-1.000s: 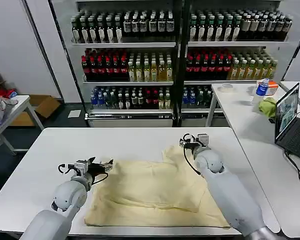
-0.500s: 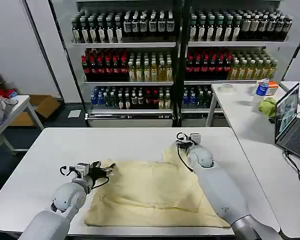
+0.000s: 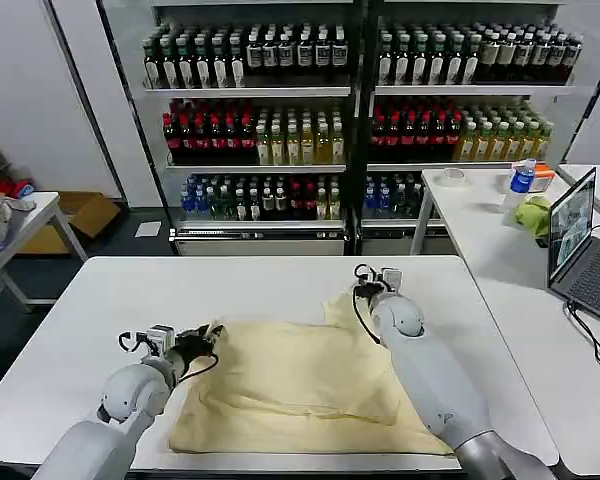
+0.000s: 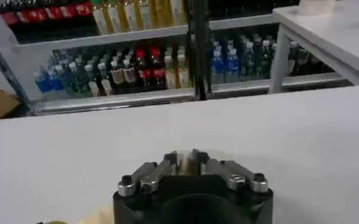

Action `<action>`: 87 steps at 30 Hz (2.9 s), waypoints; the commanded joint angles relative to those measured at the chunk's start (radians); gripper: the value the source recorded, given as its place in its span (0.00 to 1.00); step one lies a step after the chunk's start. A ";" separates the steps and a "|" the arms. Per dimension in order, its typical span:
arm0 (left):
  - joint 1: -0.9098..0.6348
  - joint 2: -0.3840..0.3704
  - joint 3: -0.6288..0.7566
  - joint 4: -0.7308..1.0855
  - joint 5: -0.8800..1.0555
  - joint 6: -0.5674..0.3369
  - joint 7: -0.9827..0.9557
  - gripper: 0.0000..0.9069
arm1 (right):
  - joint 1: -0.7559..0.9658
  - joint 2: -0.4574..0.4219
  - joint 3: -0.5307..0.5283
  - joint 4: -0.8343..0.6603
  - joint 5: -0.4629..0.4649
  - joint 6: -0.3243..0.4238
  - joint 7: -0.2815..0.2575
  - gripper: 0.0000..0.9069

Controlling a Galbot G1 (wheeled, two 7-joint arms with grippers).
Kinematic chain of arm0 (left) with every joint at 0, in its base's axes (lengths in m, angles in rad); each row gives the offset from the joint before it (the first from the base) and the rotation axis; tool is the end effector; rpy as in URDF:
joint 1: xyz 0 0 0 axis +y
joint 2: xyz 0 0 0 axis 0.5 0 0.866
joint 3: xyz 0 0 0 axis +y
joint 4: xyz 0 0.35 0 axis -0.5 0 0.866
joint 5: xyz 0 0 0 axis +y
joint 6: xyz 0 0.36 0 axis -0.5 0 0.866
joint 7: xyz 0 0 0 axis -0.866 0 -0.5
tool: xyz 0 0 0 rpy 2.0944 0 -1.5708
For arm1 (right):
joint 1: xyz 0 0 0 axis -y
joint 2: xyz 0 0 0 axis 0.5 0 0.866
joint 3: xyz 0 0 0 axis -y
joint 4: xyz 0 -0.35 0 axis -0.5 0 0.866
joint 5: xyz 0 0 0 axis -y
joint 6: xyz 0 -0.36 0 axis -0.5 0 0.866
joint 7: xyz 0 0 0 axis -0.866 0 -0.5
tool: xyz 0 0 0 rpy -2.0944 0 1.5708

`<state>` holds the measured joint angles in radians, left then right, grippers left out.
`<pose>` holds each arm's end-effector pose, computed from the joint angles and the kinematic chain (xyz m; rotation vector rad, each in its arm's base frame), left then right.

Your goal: Fold and organize the clothes.

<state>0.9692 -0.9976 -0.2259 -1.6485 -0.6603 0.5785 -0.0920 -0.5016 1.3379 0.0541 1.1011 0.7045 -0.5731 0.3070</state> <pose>0.3676 0.0862 -0.2999 -0.2863 -2.5225 -0.0362 0.5211 0.0229 -0.3067 0.0780 -2.4721 -0.1057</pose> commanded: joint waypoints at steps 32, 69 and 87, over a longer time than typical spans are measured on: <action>0.145 0.042 -0.160 -0.223 -0.113 -0.026 -0.006 0.03 | -0.234 -0.213 0.150 0.614 0.092 0.070 0.051 0.00; 0.519 0.062 -0.251 -0.474 -0.021 -0.033 0.013 0.03 | -0.995 -0.306 0.522 1.186 0.094 0.019 0.027 0.00; 0.522 0.051 -0.232 -0.426 0.028 -0.032 0.012 1.00 | -1.005 -0.246 0.441 1.104 -0.048 -0.005 0.009 1.00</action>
<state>1.4720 -0.9400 -0.4595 -2.0866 -0.6604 0.5436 -0.0804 -1.4791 1.0787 0.5214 2.2237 0.7211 -0.5753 0.3259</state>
